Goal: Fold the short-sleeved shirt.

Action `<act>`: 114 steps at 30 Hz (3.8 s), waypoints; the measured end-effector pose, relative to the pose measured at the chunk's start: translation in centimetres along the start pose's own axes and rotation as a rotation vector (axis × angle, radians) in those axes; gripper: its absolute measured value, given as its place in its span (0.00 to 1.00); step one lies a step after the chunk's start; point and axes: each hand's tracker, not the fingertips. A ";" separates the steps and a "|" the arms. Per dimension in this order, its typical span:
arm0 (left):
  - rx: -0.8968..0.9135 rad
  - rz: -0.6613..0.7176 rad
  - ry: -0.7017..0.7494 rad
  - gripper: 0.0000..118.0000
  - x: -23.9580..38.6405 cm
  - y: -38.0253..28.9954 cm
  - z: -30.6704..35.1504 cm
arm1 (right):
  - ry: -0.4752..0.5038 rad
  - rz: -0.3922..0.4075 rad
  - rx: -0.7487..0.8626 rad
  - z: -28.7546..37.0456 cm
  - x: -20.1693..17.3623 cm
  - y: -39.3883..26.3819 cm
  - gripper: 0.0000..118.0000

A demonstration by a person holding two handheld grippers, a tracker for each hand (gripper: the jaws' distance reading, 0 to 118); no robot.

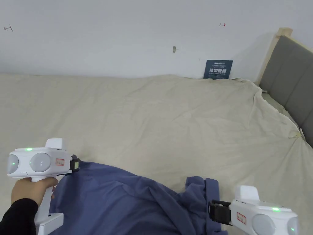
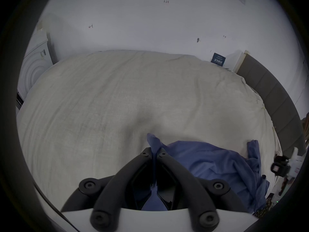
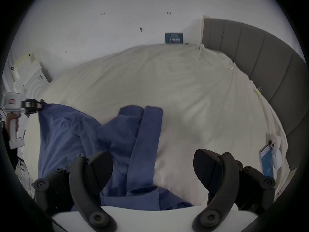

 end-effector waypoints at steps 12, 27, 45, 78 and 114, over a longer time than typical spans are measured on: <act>0.012 0.038 -0.004 0.01 -0.9 -1.1 1.4 | -0.030 0.022 -0.094 -4.6 -1.7 -0.6 0.02; 0.164 0.096 -0.016 0.01 -2.5 -1.4 10.6 | 0.035 0.003 0.286 8.6 2.7 3.2 0.02; 0.545 0.027 -0.007 0.01 -0.4 14.1 27.1 | 0.110 0.037 0.811 29.2 -0.7 22.7 0.02; 0.421 0.029 0.054 0.01 -2.8 16.5 7.6 | 0.106 0.077 0.639 11.4 -1.5 28.4 0.02; 0.073 0.091 0.041 0.01 -6.5 -25.9 13.1 | 0.231 -0.143 0.273 15.5 4.7 -16.6 0.02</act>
